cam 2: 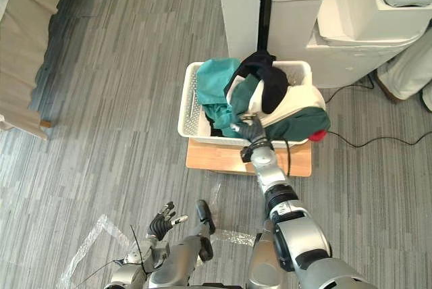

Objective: Tidy the bed and pick cloth on bed and put in laundry

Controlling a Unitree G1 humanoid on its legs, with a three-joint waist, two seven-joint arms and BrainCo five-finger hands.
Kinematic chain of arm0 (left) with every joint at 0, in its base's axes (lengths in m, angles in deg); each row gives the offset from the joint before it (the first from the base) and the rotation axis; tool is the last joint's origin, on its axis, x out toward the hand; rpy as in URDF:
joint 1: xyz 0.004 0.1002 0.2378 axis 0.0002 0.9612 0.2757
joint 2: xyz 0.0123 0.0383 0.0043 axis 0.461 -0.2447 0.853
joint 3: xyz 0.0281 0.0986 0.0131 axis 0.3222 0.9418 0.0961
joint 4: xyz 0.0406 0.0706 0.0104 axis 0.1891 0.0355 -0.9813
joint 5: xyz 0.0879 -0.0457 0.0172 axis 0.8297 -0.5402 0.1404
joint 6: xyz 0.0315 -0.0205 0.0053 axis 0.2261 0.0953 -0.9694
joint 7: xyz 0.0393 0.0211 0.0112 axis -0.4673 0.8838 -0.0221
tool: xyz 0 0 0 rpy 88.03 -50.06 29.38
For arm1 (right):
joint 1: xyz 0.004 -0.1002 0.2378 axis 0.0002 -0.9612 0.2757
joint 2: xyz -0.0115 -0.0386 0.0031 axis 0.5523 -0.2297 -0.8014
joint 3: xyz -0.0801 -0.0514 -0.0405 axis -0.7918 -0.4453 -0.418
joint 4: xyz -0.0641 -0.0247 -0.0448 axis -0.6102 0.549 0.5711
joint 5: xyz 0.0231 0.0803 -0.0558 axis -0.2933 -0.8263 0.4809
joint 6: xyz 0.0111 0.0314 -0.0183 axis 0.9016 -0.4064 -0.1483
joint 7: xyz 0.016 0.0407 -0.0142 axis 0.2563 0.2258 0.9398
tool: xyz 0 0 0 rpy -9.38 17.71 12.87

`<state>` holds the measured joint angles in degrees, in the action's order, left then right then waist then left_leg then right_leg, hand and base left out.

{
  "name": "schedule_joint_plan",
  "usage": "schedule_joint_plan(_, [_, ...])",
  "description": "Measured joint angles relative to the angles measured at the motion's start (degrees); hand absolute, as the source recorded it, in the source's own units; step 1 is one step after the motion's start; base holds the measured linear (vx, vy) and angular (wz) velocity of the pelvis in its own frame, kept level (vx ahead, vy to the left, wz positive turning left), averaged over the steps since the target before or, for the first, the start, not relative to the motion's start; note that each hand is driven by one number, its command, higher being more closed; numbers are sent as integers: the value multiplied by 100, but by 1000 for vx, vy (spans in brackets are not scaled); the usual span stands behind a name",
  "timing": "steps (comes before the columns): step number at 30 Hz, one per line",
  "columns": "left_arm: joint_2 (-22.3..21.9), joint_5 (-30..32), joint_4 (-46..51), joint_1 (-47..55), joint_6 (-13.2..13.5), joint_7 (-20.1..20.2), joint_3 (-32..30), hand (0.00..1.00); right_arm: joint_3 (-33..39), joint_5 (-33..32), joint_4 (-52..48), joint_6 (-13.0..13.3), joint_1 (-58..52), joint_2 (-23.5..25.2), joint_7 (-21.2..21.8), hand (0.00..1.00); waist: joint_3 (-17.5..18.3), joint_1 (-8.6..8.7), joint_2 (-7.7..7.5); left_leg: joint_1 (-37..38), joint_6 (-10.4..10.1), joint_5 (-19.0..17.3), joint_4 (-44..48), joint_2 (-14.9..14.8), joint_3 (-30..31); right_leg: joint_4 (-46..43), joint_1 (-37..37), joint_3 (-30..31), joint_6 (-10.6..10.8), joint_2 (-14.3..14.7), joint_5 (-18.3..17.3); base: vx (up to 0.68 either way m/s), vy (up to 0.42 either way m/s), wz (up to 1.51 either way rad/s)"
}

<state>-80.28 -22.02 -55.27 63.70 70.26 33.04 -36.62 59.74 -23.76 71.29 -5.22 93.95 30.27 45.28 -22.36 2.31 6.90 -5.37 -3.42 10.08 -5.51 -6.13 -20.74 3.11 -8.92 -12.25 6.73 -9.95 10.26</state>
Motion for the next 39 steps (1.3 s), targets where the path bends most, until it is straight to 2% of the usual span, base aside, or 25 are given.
schedule_joint_plan(4, [-32, 5, -14, 13, -10, -42, -172, 0, -303, 199, -768, -92, -532, 27, -1, 0, 115, 14, -268, 144, 1, -76, -3, -15, -30, 76, 170, 11, 5, 21, 2, -5, -10, -3])
schedule_joint_plan(7, [-9, 25, -23, 87, -24, -102, -342, 0, -478, 386, -1564, -125, -938, 75, -1, 0, 345, 1, -560, 295, -15, -132, -31, -59, -136, 154, 302, 122, 6, 60, 2, 7, -20, -9])
schedule_joint_plan(9, [6, 72, -25, 192, -49, -107, -435, 0, -487, 426, -1883, -120, -1062, 89, -3, 0, 512, -7, -686, 380, -44, -173, -32, -80, -226, 232, 375, 183, 7, 83, 1, 25, -46, -22])
schedule_joint_plan(11, [25, 99, -40, 283, -96, -113, -442, 0, -456, 424, -2114, -111, -1101, 40, -9, 0, 688, -6, -742, 479, -45, -216, -33, -80, -303, 237, 426, 243, 7, 85, 1, 54, -38, -17])
schedule_joint_plan(16, [20, 186, -78, 357, -116, -113, -458, 0, -88, 428, -2478, -94, -1100, -367, -40, 0, 924, -5, -740, 654, -69, -268, -34, -80, -354, 248, 567, 309, 28, 90, -15, 44, -28, -6])
schedule_joint_plan(20, [14, 198, -81, 447, -186, -114, -556, 0, 366, 466, -2712, -61, -1103, -703, -258, 0, 950, -5, -747, 789, -87, -309, -34, -79, -494, 247, 598, 466, 29, 105, -15, 25, -17, -20])
schedule_joint_plan(25, [17, 301, -190, 578, -240, -102, -673, 0, 1024, 471, -3179, -44, -1848, -1061, -287, 0, 1133, 11, -779, 956, -134, -370, -34, -80, -618, 247, 677, 602, 57, 148, -43, 32, -14, -15])
schedule_joint_plan(27, [15, 384, -282, 667, -262, -98, -735, 0, 1314, 483, -3371, -41, -2264, -1073, -292, 0, 1241, 25, -787, 1010, -170, -421, -34, -82, -645, 247, 690, 626, 64, 166, -60, 34, -16, -17])
schedule_joint_plan(30, [14, 520, -354, 788, -324, -99, -887, 0, 1830, 541, -3535, -41, -3051, -1070, -407, 0, 1380, 178, -805, 1057, -187, -452, -35, -88, -666, 247, 721, 638, 59, 173, -90, 19, -14, -4])
schedule_joint_plan(35, [-41, 766, -573, 893, -335, -100, -1010, 0, 1912, 788, -3999, -31, -3791, -907, -481, 0, 1502, 329, -802, 1191, -197, -522, -36, -113, -820, 248, 778, 778, 78, 183, -103, -9, -5, -15])
schedule_joint_plan(39, [-80, 864, -595, 898, -340, -122, -1010, 0, 1900, 879, -3886, 85, -4149, -621, -482, 0, 1639, 320, -852, 1190, -190, -534, -37, -108, -871, 257, 781, 824, 103, 179, -122, -24, -4, -4])
